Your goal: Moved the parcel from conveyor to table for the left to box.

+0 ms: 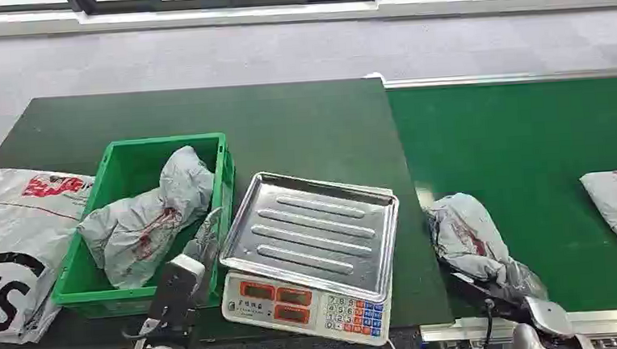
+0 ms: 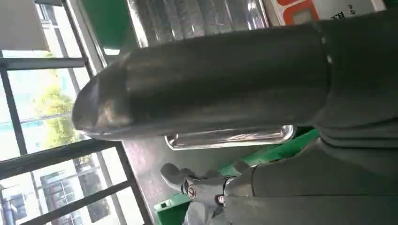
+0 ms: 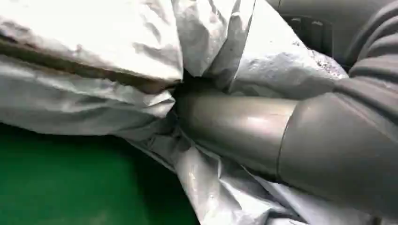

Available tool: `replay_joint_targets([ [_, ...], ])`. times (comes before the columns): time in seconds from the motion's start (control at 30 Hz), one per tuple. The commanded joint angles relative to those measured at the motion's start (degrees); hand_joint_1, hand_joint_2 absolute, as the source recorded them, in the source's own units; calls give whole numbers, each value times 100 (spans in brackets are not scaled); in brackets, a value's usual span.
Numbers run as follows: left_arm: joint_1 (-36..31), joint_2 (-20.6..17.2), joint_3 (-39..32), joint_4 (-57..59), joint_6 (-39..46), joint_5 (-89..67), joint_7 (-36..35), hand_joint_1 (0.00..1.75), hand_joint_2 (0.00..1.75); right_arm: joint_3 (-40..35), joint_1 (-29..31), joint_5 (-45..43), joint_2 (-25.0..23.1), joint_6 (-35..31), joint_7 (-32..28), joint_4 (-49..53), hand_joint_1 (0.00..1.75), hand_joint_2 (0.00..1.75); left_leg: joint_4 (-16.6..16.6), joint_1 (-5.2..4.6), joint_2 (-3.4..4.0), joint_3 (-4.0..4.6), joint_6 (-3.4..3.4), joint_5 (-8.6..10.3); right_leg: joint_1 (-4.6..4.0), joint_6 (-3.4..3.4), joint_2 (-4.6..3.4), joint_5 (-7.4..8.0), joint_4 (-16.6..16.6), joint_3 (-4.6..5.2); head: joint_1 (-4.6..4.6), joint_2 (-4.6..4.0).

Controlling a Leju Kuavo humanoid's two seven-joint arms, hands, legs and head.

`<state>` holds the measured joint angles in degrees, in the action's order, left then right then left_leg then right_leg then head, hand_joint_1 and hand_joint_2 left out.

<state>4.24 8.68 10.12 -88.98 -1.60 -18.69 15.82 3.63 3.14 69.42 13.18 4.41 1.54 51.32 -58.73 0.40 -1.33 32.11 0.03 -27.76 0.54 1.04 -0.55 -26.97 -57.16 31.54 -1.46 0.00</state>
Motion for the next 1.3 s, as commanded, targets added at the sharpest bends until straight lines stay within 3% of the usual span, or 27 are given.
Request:
replay_joint_targets([
  [0.03, 608, 190, -569, -540, 14, -154, 66, 0, 0, 230, 73, 143, -889, -2073, 19, 1874, 175, 175, 0, -11, 86, 50, -8, -1, 11, -10, -70, 15, -23, 65, -4, 0],
  [0.07, 599, 208, -577, -527, 6, -172, 79, 0, 0, 311, -28, 197, -910, -2530, -42, 2163, 175, 175, 7, -16, 109, 58, -12, -2, 16, -14, -93, 21, -28, 86, 0, 0],
  [0.17, 584, 227, -548, -444, 51, -192, 157, 0, 0, 429, -331, -143, -967, -2999, -486, 2943, 175, 175, 10, -20, 63, 67, -15, 7, 19, -18, -53, 21, -29, 115, 2, 0],
  [0.2, 580, 226, -548, -432, 56, -193, 162, 0, 0, 432, -369, -147, -974, -3000, -494, 3000, 175, 175, 17, -21, 45, 29, -17, 14, 20, -21, -31, 15, -27, 113, 0, 0],
  [0.27, 578, 225, -549, -430, 56, -193, 163, 0, 0, 436, -386, -147, -975, -3001, -494, 2999, 175, 175, 10, -18, 0, 42, -21, 27, 19, -15, -1, 16, -34, 111, 0, 0],
  [0.53, 569, 222, -551, -422, 58, -193, 163, 0, 0, 438, -377, -150, -983, -3003, -512, 2929, 175, 175, 17, -15, 14, 51, -23, 29, 16, -21, -4, 17, -29, 118, 0, 0],
  [0.93, 593, 148, -428, -342, 209, -119, 236, 0, 0, 333, -532, -209, -1037, -3553, -781, 3297, 175, 175, 26, -18, 10, 46, -25, 32, 19, -21, 4, 17, -25, 115, 0, 0],
  [1.07, 303, 140, -270, 7, 101, -19, 277, 0, 0, -748, 206, -654, -1127, -3457, -1534, 2913, 175, 175, 19, -18, 29, 52, -24, 30, 19, -19, -21, 23, -32, 125, 0, 0],
  [1.13, 182, 152, -198, 123, 90, -18, 271, 0, 0, -1063, 523, -518, -1299, -3560, -1421, 2577, 175, 175, 23, -16, 65, 55, -26, 33, 17, -22, -53, 37, -29, 136, -2, 0],
  [1.17, 123, 158, -155, 173, 94, -14, 270, 0, 0, -1391, 755, -485, -1384, -3525, -1415, 2315, 175, 175, 18, -14, 44, 67, -24, 28, 15, -19, -36, 26, -34, 123, -2, 0],
  [1.2, 59, 166, -118, 226, 91, -16, 268, 0, 0, -1686, 965, -715, -1529, -3370, -1638, 2111, 175, 175, 24, -15, 65, 86, -27, 35, 16, -22, -52, 37, -30, 131, 0, 0],
  [1.3, -157, 174, -27, 407, 31, 32, 271, 0, 0, -2398, 1483, -649, -1956, -3221, -1564, 1405, 175, 175, 32, -13, 92, 53, -38, 44, 14, -32, -72, 49, -28, 147, 0, 0],
])
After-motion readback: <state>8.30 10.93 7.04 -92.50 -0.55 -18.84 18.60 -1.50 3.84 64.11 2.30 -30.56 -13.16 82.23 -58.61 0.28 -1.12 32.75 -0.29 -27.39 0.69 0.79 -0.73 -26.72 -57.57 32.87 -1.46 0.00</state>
